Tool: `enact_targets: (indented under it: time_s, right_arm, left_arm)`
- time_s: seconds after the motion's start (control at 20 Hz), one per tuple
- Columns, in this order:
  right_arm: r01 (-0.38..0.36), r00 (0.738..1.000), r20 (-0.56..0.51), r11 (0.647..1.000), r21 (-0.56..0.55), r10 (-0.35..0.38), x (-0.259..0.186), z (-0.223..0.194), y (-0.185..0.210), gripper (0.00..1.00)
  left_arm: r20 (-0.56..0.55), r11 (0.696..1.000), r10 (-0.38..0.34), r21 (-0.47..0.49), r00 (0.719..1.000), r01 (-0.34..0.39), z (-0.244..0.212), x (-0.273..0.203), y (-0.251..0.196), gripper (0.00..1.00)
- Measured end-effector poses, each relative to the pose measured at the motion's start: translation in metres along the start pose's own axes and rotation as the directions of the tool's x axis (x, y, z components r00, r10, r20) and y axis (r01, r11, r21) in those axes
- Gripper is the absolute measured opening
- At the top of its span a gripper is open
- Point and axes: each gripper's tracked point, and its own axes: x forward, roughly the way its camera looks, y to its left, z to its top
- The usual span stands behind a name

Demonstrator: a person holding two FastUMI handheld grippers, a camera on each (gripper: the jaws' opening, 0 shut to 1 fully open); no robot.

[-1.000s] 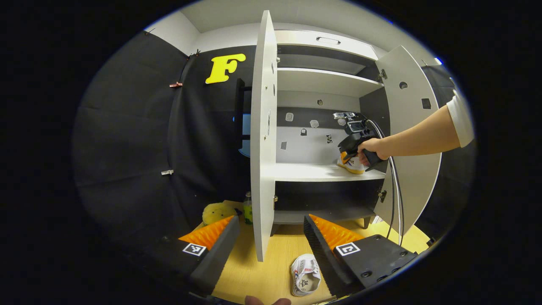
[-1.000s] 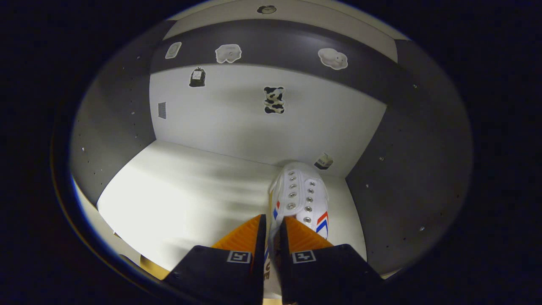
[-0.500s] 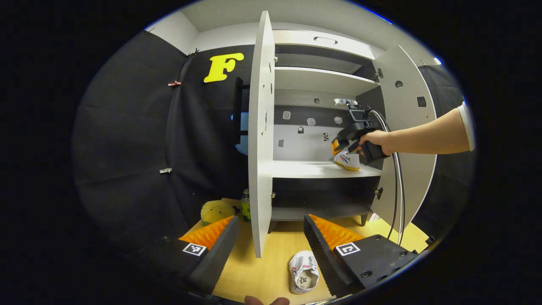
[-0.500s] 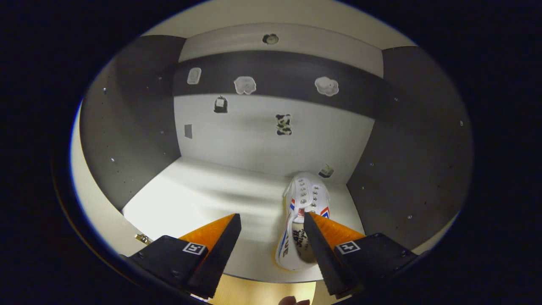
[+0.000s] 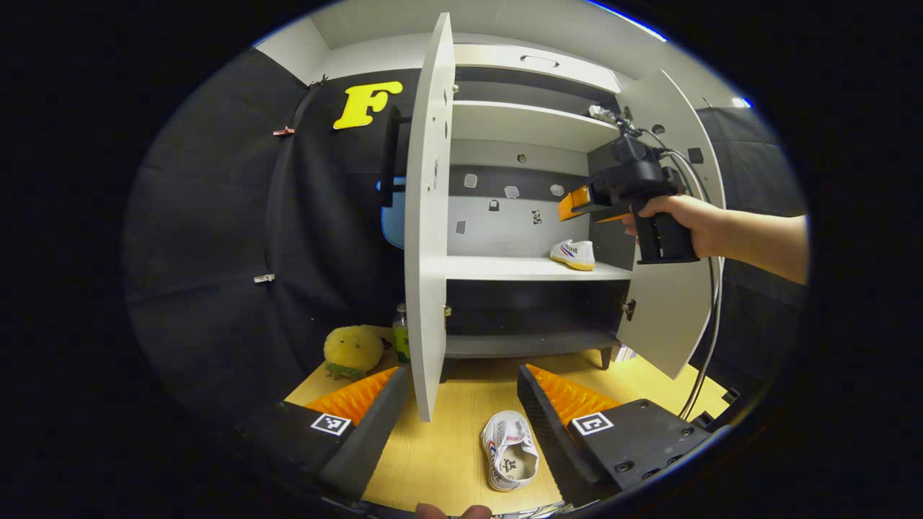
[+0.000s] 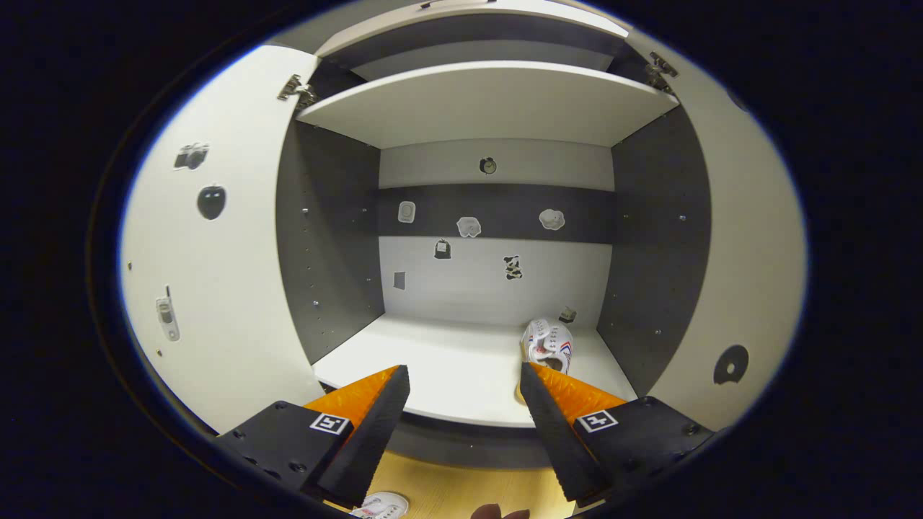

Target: Grab one shoe with the right hand and put it into the shoe cabinet, grab the other shoe with the left hand and put it into the shoe cabinet; then close the right door with the right hand and the left door with the left hand.

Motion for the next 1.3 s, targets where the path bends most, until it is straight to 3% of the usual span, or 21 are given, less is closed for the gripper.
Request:
enact_targets:
  time_s: [0.25, 0.45, 0.7, 0.95, 1.3]
  right_arm:
    - [-0.009, 0.999, 0.043, 1.000, 0.026, 0.007, -0.083, -0.028, 0.000, 0.98]
    - [-0.001, 0.999, 0.043, 0.999, 0.034, 0.000, -0.132, -0.042, -0.001, 0.98]
    - [0.005, 1.000, 0.015, 0.999, 0.034, -0.005, -0.180, -0.063, -0.006, 0.98]
    - [0.037, 0.999, -0.034, 0.998, 0.041, -0.036, -0.209, -0.089, -0.024, 0.98]
    - [0.123, 0.989, -0.092, 0.990, 0.069, -0.116, -0.233, -0.114, -0.044, 0.99]
  left_arm:
    - [-0.061, 0.997, -0.072, 0.029, 0.996, 0.074, -0.052, 0.009, -0.025, 0.95]
    - [-0.182, 0.995, -0.083, 0.038, 0.980, 0.091, -0.112, 0.025, -0.032, 0.95]
    - [-0.309, 0.995, -0.077, 0.038, 0.948, 0.093, -0.176, 0.055, -0.038, 0.95]
    - [-0.440, 0.990, -0.075, 0.078, 0.895, 0.121, -0.241, 0.092, -0.044, 0.94]
    - [-0.405, 0.983, -0.081, 0.120, 0.911, 0.141, -0.251, 0.142, -0.051, 0.66]
